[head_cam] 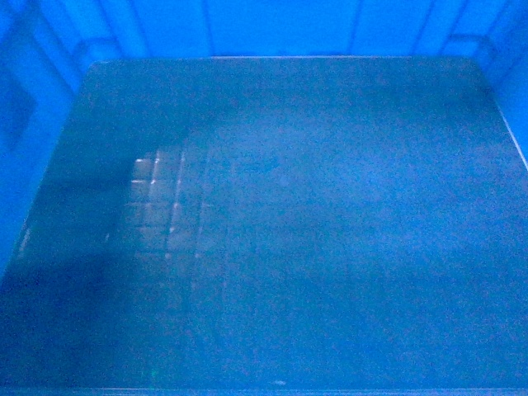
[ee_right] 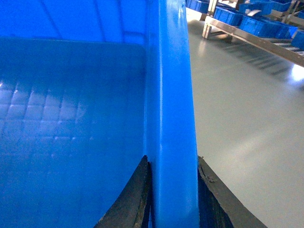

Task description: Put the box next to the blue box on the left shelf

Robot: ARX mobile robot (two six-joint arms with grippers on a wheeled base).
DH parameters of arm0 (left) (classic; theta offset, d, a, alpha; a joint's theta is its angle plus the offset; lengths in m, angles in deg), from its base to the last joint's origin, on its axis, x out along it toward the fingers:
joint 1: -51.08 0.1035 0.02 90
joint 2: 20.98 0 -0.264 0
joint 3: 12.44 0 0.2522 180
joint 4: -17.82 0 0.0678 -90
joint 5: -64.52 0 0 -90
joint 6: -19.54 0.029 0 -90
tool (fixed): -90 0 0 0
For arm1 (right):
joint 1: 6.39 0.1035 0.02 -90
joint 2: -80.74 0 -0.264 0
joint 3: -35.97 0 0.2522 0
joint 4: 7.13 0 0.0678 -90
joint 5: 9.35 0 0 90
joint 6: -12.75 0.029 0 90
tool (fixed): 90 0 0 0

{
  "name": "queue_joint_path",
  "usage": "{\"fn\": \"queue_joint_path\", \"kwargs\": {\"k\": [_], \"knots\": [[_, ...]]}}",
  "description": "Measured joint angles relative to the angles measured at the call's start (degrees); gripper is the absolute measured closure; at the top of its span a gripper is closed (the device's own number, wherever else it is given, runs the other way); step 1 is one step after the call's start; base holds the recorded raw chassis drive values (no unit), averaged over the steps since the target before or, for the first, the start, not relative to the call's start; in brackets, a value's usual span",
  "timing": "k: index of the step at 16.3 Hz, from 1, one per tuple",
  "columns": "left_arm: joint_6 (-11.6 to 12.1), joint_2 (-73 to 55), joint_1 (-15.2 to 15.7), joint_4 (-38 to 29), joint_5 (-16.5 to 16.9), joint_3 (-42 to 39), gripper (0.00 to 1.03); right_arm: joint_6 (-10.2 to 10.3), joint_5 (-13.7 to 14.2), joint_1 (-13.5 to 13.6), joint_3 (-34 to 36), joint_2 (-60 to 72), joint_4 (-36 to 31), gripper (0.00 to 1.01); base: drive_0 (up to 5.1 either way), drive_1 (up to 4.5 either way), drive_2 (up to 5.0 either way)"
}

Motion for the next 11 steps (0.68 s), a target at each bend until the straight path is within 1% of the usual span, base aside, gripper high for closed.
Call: {"fn": "queue_joint_path", "kwargs": {"k": [11], "knots": [[0.02, 0.0, 0.0, 0.0, 0.0, 0.0, 0.85, -0.02, 0.0, 0.0, 0.0, 0.0, 0.0, 0.81, -1.6, -1.57, -1.6]]}}
